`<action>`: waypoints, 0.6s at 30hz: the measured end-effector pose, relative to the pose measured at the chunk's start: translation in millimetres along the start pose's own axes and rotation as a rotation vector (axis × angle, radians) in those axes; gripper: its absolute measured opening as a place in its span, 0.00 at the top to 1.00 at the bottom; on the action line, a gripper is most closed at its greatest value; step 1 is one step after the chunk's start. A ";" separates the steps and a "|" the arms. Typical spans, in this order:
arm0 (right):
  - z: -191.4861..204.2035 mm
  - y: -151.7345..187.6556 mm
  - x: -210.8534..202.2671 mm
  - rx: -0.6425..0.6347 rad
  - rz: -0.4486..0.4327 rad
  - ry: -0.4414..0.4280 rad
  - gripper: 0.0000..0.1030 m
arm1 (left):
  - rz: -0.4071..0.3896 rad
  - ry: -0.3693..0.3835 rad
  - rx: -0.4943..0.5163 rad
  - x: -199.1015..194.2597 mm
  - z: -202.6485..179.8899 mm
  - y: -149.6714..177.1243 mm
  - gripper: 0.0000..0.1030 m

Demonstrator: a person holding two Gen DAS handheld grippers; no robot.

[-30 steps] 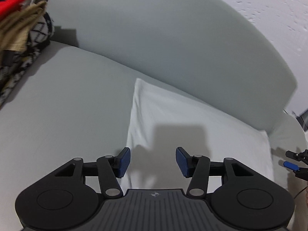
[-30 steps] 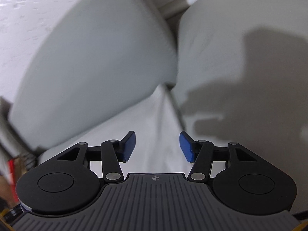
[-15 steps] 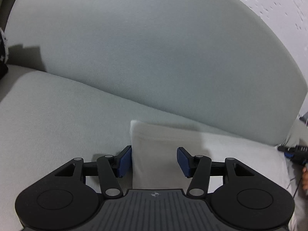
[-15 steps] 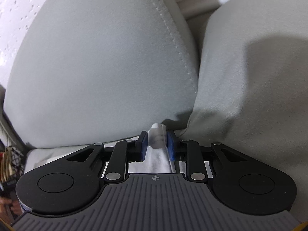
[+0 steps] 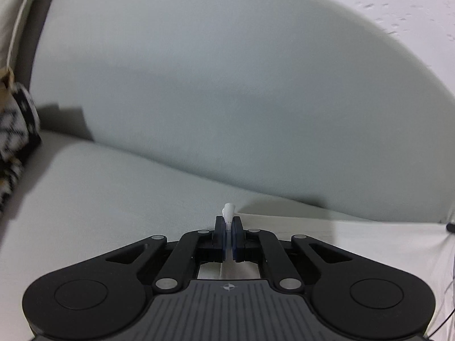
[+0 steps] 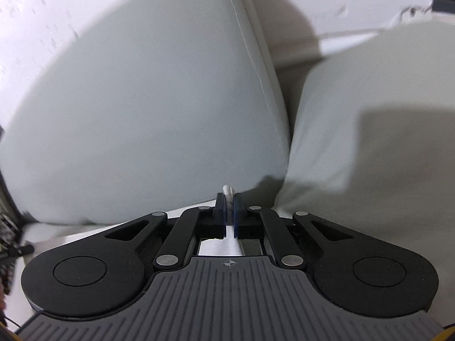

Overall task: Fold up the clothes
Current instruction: 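Grasp the hem with the left tool while the right tool grasps the hem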

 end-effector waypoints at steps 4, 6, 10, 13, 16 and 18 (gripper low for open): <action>10.7 9.0 -72.8 0.065 -0.011 -0.007 0.97 | -0.064 0.060 -0.011 -65.6 -11.4 2.1 0.97; 5.2 22.3 -113.7 0.144 0.003 -0.013 0.97 | -0.098 0.112 -0.032 -107.6 -10.8 8.5 0.97; -13.1 67.2 -187.1 0.291 0.062 -0.008 0.97 | -0.130 0.252 -0.144 -184.1 -1.7 31.2 0.97; -22.0 120.7 -216.5 0.285 0.184 0.058 0.97 | 0.032 0.121 -0.117 -202.2 4.9 76.5 0.97; -21.8 175.9 -232.2 0.218 0.270 0.142 0.97 | 0.207 0.027 -0.075 -214.5 0.6 131.4 0.97; -18.9 198.5 -248.2 0.171 0.247 0.168 0.97 | 0.222 -0.028 -0.006 -224.5 -11.5 154.4 0.97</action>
Point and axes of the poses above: each gripper's, at about its wrist camera, not at the fingertips, and x roughly the way its jaws point, z to its left, y to its underside, the point moved 6 cm from there along x, roughly the way its jaws point, and after that the axes turned 1 degree about x, right-handed, at the moved point
